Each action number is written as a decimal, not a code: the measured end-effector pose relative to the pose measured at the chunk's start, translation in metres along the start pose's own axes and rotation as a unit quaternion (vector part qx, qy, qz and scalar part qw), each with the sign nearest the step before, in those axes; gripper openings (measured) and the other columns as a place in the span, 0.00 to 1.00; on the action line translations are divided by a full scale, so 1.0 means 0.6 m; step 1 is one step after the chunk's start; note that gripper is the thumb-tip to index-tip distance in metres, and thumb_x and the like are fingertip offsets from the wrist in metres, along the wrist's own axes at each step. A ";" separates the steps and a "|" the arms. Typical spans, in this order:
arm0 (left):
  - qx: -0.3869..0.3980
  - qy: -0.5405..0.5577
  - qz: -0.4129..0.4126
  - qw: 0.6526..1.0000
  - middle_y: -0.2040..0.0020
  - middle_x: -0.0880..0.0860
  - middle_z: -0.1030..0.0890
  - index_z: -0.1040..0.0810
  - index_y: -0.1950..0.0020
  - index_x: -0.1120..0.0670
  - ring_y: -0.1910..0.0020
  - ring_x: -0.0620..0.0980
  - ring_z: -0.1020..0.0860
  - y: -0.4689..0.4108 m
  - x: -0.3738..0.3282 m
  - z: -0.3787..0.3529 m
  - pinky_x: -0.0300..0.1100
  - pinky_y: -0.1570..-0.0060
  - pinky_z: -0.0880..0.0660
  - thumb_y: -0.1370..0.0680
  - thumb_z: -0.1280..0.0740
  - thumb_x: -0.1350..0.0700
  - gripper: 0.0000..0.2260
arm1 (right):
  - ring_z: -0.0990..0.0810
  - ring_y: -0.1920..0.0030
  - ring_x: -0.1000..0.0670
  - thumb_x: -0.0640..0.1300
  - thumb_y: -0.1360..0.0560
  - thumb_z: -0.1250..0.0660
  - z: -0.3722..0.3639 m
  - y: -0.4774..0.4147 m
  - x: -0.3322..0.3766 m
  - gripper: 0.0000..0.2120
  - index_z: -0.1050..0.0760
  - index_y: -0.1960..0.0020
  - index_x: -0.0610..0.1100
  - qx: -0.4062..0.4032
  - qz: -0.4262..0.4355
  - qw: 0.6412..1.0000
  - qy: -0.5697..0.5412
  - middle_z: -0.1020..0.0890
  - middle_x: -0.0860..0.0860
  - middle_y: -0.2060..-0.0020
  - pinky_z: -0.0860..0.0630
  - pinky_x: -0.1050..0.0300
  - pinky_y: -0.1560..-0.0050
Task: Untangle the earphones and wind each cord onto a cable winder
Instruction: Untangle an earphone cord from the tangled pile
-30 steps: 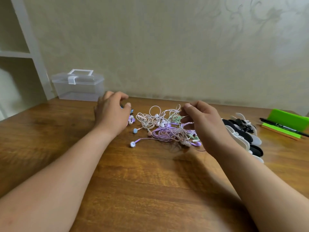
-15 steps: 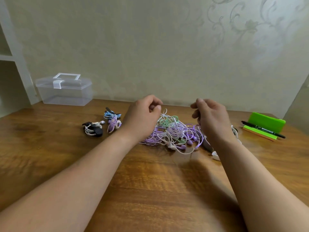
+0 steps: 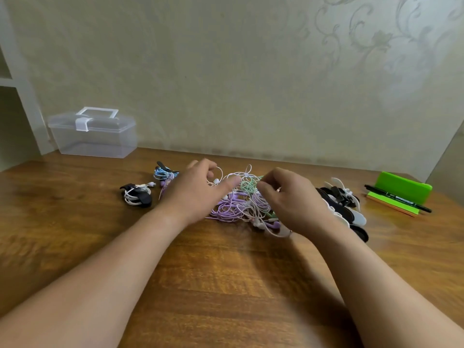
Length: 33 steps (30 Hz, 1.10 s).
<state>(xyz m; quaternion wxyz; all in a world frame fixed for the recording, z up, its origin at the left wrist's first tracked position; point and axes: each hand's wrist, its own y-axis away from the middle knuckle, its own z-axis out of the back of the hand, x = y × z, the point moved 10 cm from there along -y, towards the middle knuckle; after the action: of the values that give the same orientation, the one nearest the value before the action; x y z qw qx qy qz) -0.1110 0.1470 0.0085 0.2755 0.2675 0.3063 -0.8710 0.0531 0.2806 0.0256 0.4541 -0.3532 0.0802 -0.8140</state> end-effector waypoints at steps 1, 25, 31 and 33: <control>0.021 -0.057 -0.007 0.998 0.39 0.45 0.24 0.26 0.32 0.47 0.41 0.46 0.23 0.001 -0.004 -0.013 0.50 0.41 0.24 0.28 0.34 0.25 0.34 | 0.20 0.55 0.52 0.54 0.19 0.34 -0.001 0.000 0.002 0.07 0.20 0.50 0.53 -0.006 0.003 1.000 -0.003 0.17 0.57 0.56 0.21 0.49 0.52; 0.181 0.674 -0.004 0.716 0.69 0.56 0.27 0.17 0.54 0.60 0.66 0.54 0.25 0.039 -0.143 0.027 0.41 0.68 0.32 0.16 0.48 0.40 0.28 | 0.21 0.62 0.64 0.49 0.19 0.30 0.018 0.001 0.017 0.11 0.18 0.37 0.54 -0.050 0.048 0.988 -0.139 0.18 0.64 0.60 0.29 0.61 0.59; 0.088 0.725 0.023 0.683 0.68 0.52 0.33 0.23 0.59 0.56 0.68 0.51 0.34 0.017 -0.088 0.061 0.46 0.60 0.46 0.19 0.46 0.30 0.31 | 0.25 0.67 0.55 0.50 0.16 0.35 0.082 -0.004 -0.033 0.14 0.19 0.56 0.45 -0.163 -0.035 0.941 -0.296 0.21 0.53 0.70 0.28 0.55 0.62; 0.089 0.713 0.015 0.695 0.64 0.53 0.30 0.25 0.58 0.55 0.66 0.51 0.31 0.017 -0.087 0.064 0.45 0.61 0.44 0.21 0.46 0.27 0.32 | 0.26 0.73 0.51 0.49 0.14 0.38 0.069 -0.005 -0.032 0.17 0.22 0.58 0.44 -0.131 -0.068 0.884 -0.444 0.26 0.49 0.74 0.28 0.57 0.68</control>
<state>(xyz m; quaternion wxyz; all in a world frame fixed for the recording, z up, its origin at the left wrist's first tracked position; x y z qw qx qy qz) -0.0789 0.1303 0.0635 -0.0376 0.8365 0.3276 -0.4376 0.0843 0.3053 0.0481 0.3358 -0.7382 -0.0483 -0.5831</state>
